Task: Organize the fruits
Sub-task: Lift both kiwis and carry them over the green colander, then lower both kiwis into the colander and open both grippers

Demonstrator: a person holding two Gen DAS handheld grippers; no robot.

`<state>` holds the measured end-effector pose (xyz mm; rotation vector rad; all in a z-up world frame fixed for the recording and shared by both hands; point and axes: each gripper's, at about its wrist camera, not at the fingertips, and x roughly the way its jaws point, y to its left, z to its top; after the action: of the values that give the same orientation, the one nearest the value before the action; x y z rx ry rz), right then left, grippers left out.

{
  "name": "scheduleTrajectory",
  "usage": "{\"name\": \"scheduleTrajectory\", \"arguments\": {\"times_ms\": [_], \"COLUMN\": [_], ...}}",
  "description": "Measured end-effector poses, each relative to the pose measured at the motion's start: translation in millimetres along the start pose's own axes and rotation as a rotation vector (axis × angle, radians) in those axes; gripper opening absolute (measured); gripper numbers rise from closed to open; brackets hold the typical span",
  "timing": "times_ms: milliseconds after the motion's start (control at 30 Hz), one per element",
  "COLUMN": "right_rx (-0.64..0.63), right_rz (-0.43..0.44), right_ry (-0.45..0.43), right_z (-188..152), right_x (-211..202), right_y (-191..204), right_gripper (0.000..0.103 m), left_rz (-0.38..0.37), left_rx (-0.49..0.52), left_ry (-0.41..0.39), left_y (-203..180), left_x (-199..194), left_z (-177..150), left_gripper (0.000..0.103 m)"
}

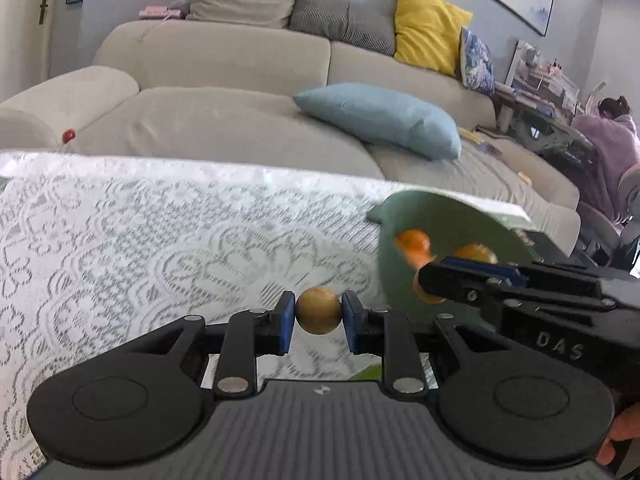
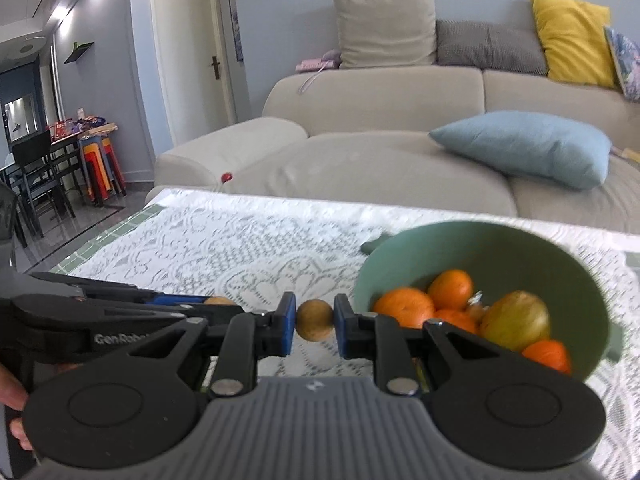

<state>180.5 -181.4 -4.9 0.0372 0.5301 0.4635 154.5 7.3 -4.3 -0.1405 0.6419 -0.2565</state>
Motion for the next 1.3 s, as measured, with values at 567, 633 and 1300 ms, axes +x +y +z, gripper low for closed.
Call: {"name": "scheduleTrajectory", "arguments": {"times_ms": [567, 633, 1300], "right_rx": [0.068, 0.076, 0.086], "right_rz": [-0.177, -0.188, -0.253], "right_ry": [-0.009, 0.006, 0.043], "right_z": [12.9, 12.2, 7.6], "right_x": [-15.0, -11.6, 10.6], "right_y": [-66.4, -71.3, -90.6], "right_gripper": [0.016, 0.016, 0.016], "left_rz": [-0.090, -0.100, -0.088], "left_rx": [0.027, 0.025, 0.012], "left_ry": [0.002, 0.017, 0.083], "left_y": [-71.5, -76.5, -84.2], "left_x": [34.0, 40.9, 85.4], "left_z": [31.6, 32.7, 29.2], "left_gripper": [0.028, 0.028, 0.028]}}
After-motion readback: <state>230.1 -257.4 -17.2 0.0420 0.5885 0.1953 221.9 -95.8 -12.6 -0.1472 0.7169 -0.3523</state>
